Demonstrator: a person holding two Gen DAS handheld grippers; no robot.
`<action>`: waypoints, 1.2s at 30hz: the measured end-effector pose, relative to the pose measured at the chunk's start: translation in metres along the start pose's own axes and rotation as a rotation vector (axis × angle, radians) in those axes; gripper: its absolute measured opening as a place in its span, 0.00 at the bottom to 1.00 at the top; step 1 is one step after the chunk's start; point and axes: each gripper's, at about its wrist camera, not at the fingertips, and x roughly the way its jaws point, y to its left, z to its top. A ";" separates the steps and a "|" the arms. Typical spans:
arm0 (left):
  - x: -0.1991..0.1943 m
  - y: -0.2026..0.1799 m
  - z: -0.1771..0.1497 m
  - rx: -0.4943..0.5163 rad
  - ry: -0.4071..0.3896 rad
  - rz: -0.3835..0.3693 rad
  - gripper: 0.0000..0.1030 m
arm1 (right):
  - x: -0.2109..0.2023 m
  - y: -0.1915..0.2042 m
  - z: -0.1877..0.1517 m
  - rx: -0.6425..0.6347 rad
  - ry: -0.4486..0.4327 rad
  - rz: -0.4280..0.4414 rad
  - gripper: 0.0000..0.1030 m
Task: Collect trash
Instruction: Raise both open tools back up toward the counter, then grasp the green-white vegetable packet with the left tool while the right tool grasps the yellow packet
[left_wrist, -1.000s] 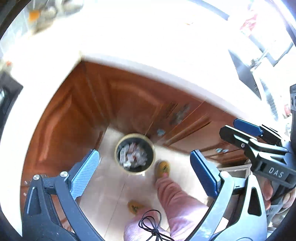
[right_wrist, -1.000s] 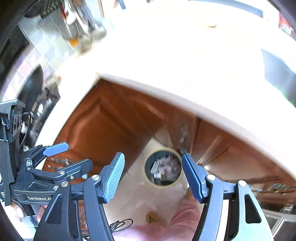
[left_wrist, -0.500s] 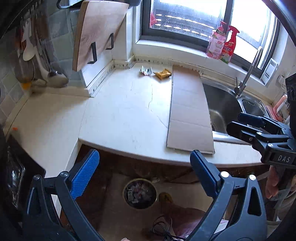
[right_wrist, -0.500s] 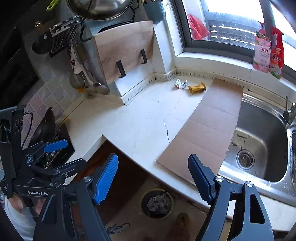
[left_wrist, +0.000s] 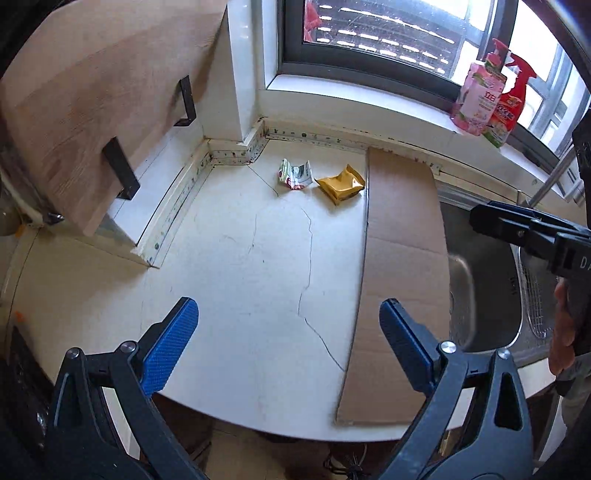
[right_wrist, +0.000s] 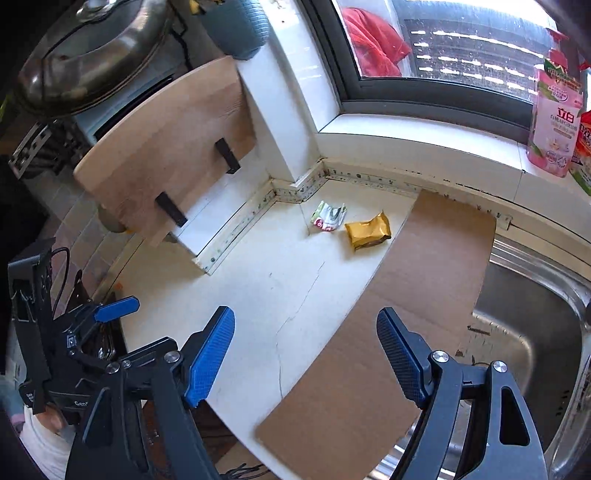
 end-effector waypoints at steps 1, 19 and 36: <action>0.015 -0.001 0.013 0.001 0.010 0.012 0.94 | 0.018 -0.011 0.010 0.015 0.005 0.006 0.78; 0.249 0.022 0.126 -0.167 0.091 -0.043 0.71 | 0.259 -0.118 0.099 0.110 0.079 -0.100 0.66; 0.320 0.036 0.139 -0.311 0.073 -0.198 0.09 | 0.315 -0.103 0.085 -0.036 0.104 -0.098 0.19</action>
